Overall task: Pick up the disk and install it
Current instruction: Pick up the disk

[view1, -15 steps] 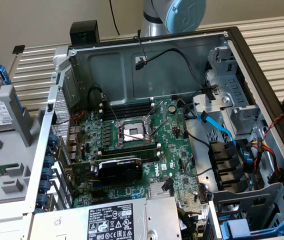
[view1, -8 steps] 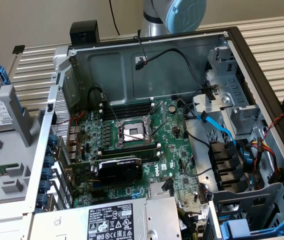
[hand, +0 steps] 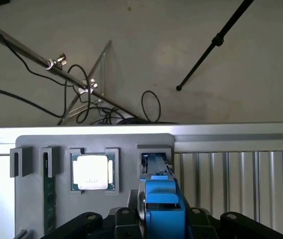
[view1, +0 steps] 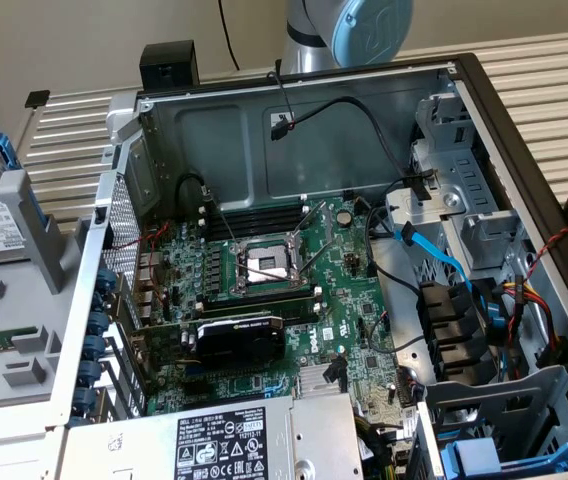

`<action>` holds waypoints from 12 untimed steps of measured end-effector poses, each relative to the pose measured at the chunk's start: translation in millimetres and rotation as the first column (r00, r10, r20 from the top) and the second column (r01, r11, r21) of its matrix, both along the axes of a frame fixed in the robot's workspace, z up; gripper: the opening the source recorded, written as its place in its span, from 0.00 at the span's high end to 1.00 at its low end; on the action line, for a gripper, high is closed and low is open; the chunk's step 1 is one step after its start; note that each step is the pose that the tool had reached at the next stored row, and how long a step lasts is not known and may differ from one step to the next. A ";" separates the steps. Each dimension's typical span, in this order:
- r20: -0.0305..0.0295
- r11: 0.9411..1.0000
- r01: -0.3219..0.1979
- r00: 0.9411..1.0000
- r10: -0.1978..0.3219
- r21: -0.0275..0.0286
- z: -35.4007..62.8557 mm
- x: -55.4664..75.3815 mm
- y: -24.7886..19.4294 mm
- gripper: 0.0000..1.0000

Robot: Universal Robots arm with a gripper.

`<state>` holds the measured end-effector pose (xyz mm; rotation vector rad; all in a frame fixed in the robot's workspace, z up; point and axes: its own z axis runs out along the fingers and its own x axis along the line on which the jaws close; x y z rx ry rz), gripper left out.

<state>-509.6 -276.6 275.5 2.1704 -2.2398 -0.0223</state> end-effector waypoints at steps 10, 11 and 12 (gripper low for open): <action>0.000 1.000 0.000 1.000 0.000 0.000 2.4 -0.2 0.0 0.62; 0.000 1.000 0.000 1.000 0.000 0.000 2.4 -0.2 -0.1 0.63; 0.000 1.000 0.000 1.000 0.000 0.000 2.5 -0.2 -0.1 0.63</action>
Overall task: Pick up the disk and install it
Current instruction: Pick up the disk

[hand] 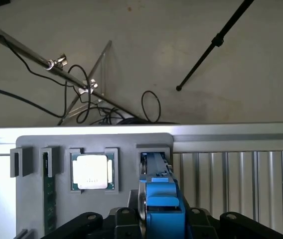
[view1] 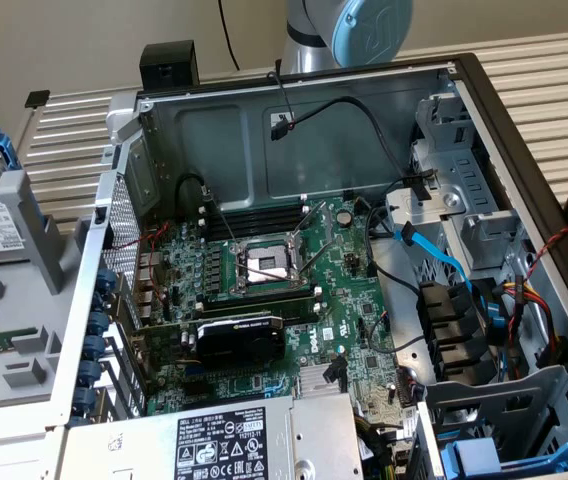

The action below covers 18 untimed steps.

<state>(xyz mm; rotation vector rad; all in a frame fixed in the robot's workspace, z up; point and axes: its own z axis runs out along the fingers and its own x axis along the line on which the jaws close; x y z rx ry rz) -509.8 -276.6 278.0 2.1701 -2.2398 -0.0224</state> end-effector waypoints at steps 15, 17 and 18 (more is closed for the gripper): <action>-0.002 1.000 0.030 1.000 -0.030 0.000 -1.1 0.0 -0.2 0.63; -0.002 1.000 0.030 1.000 -0.030 0.000 -1.1 0.0 -0.2 0.63; -0.002 1.000 0.030 1.000 -0.030 0.000 -1.1 0.0 -0.2 0.63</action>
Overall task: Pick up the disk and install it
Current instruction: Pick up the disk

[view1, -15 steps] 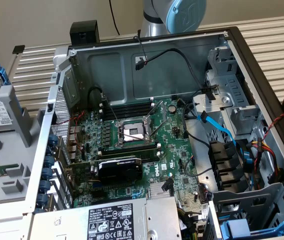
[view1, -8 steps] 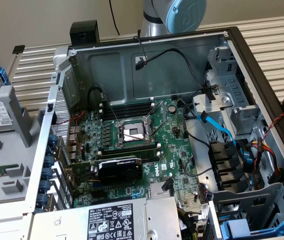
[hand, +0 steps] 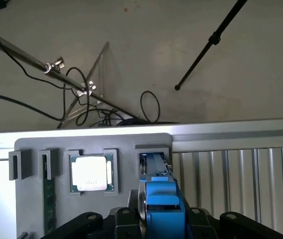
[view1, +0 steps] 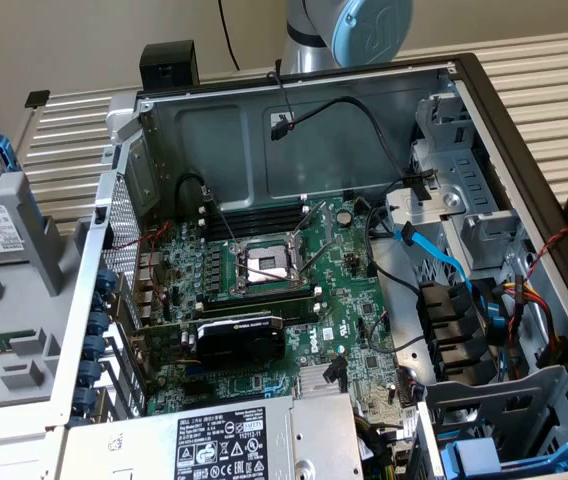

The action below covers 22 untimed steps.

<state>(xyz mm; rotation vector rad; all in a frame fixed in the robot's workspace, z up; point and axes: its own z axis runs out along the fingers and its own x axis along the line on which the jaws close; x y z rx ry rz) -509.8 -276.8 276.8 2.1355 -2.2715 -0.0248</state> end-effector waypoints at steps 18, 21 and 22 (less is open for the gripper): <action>0.000 1.000 -0.030 1.000 0.030 0.000 0.9 -0.8 0.0 0.63; 0.000 1.000 -0.030 1.000 0.030 0.000 2.3 -0.8 0.0 0.63; 0.000 1.000 -0.030 1.000 0.030 0.000 2.6 -0.8 0.0 0.63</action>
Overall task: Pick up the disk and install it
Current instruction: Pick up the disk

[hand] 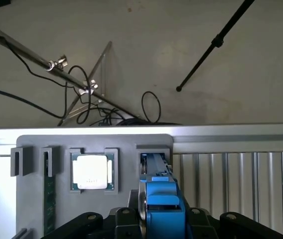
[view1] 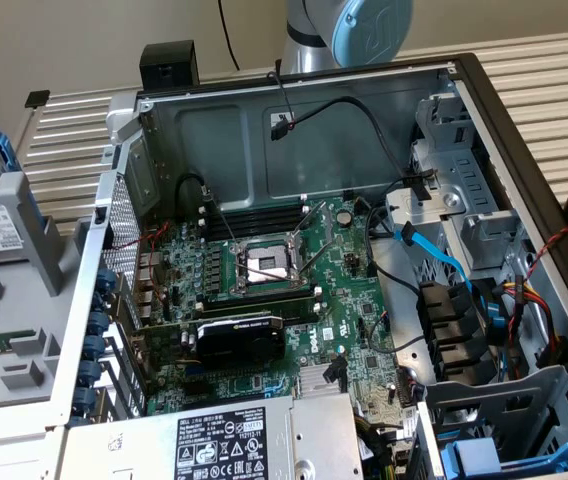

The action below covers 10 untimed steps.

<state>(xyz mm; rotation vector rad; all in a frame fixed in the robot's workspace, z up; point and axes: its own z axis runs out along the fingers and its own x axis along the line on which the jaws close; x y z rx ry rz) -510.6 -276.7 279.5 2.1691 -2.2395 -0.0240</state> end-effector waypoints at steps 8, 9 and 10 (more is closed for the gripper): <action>0.001 1.000 0.000 1.000 0.000 -0.001 13.7 -0.3 0.1 0.63; 0.002 1.000 0.000 1.000 0.000 -0.001 16.3 -0.3 0.1 0.63; 0.002 1.000 0.000 1.000 0.000 -0.001 18.8 -0.3 0.1 0.63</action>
